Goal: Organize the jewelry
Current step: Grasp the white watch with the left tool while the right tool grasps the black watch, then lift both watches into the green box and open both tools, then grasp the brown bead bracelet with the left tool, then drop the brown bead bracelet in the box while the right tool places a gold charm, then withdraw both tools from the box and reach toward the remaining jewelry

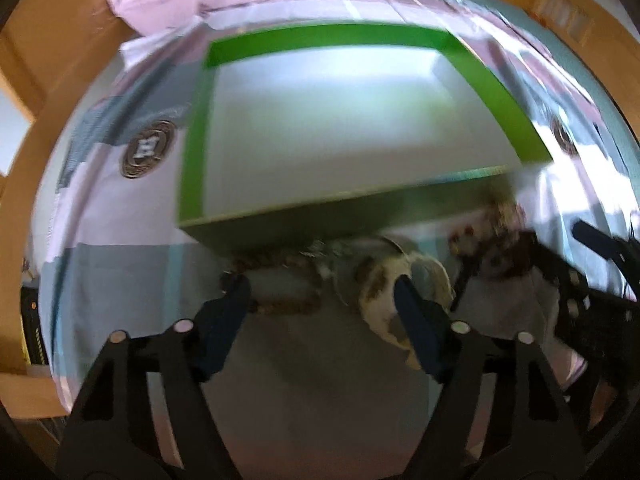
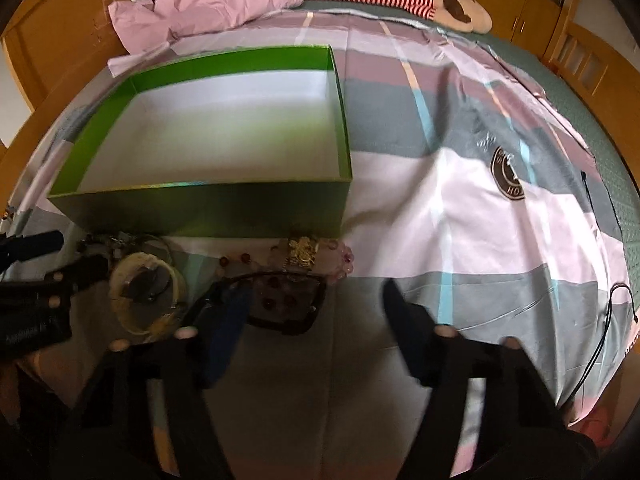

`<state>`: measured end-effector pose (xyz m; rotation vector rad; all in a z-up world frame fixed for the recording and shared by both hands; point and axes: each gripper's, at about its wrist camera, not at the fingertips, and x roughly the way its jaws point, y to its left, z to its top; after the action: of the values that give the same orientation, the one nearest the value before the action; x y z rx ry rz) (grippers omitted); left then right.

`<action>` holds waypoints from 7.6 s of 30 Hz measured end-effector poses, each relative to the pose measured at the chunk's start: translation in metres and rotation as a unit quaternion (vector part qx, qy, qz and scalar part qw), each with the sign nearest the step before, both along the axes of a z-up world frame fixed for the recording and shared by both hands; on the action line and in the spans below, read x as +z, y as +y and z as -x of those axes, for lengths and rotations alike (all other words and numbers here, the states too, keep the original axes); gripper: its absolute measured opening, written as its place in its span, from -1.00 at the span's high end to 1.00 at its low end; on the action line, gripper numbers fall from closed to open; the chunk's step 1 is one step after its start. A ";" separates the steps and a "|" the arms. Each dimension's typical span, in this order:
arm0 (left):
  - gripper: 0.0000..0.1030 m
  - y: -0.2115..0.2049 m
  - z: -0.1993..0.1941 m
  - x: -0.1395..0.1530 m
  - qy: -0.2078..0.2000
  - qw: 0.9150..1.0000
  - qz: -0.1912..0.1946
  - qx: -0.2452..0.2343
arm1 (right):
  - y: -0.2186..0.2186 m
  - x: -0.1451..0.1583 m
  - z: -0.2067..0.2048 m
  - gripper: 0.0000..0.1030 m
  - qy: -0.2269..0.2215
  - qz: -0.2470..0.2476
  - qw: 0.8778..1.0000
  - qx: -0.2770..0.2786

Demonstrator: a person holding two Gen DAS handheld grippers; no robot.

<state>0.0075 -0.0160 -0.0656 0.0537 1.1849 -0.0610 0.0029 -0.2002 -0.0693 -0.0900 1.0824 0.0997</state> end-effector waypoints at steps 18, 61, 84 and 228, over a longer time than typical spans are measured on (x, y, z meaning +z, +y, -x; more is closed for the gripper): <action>0.63 0.015 0.001 -0.039 0.077 0.991 0.107 -0.002 | 0.003 -0.022 -0.001 0.84 0.029 -0.037 0.999 0.025; -0.26 0.083 -0.046 0.054 -0.050 0.992 0.111 0.045 | -0.003 0.043 -0.042 -0.38 -0.074 -0.099 0.992 -0.012; -0.44 0.071 -0.011 -0.019 0.081 0.992 0.050 0.087 | 0.043 -0.026 0.030 -0.08 0.030 -0.051 0.985 0.162; 0.03 0.075 -0.009 0.032 -0.010 0.993 0.112 0.022 | 0.045 -0.006 0.003 -0.01 0.000 -0.049 0.994 0.099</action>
<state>0.0162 0.0586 -0.0338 -0.1693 1.1521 -0.1548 -0.0006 -0.1554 -0.0758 -0.1091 1.0645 0.3320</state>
